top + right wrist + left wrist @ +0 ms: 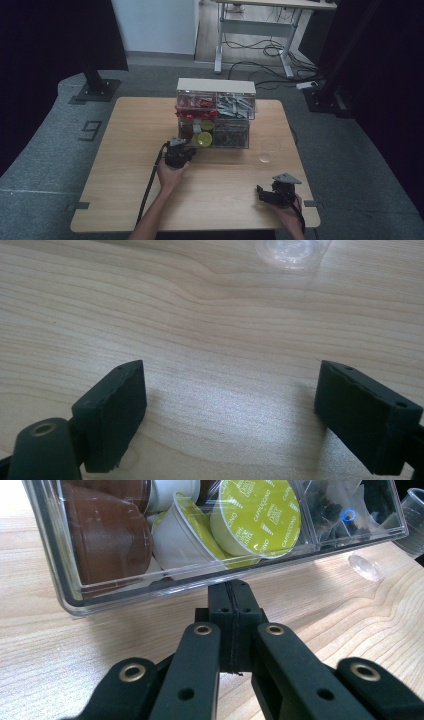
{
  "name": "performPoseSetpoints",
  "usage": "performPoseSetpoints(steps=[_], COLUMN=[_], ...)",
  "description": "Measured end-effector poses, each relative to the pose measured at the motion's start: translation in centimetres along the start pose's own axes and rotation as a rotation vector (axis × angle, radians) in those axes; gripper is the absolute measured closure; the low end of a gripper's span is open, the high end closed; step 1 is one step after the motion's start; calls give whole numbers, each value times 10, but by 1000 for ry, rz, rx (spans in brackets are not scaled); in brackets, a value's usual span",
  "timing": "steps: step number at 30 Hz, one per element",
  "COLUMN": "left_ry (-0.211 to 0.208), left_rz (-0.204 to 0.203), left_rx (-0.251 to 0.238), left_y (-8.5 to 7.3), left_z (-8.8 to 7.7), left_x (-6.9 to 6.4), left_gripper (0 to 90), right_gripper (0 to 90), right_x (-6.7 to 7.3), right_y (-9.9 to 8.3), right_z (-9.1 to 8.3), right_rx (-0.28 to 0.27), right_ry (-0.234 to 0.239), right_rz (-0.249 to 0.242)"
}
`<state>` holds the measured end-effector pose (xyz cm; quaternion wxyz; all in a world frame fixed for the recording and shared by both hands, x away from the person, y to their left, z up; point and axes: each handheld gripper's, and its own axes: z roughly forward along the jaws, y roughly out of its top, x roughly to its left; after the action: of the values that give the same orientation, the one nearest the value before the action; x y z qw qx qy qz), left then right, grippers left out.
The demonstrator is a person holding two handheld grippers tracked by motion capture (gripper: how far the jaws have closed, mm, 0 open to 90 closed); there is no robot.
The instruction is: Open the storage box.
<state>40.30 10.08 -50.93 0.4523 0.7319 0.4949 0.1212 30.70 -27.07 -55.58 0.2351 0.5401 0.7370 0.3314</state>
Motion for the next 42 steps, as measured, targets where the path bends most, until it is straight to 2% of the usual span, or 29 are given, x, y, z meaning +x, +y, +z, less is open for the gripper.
performPoseSetpoints(steps=[5, 13, 19, 21, 23, 26, 33, 38, 42], left_ry=[12, 3, 5, 7, 7, 4, -7, 9, 8], left_rz=[9, -4, 4, 5, -4, -7, -10, 11, 9], left_rx=[10, 10, 17, 6, -20, -29, -27, -32, -32], left_y=[2, 2, 3, 4, 8, 13, 19, 28, 34], left_z=[-2, -3, -4, -5, -9, -11, -14, -20, -23], left_x=[-2, -2, -4, -5, -5, -5, -7, -10, -10], left_gripper=[900, 900, 900, 900, 900, 900, 900, 900, 900], right_gripper=[135, 136, 135, 136, 136, 136, 136, 136, 136], right_x=[0, 0, 0, 0, -1, -1, -1, -1, -1], right_y=[0, 0, 0, 0, 0, 0, 0, 0, 0], right_z=[0, 0, 0, 0, 0, 0, 0, 0, 0], right_rx=[0, 0, 0, 0, 0, 0, 0, 0, 0], right_ry=[0, 2, 2, 2, 3, 3, 3, 3, 3], right_rz=[0, -2, -3, -3, -4, -3, -4, -3, -2])
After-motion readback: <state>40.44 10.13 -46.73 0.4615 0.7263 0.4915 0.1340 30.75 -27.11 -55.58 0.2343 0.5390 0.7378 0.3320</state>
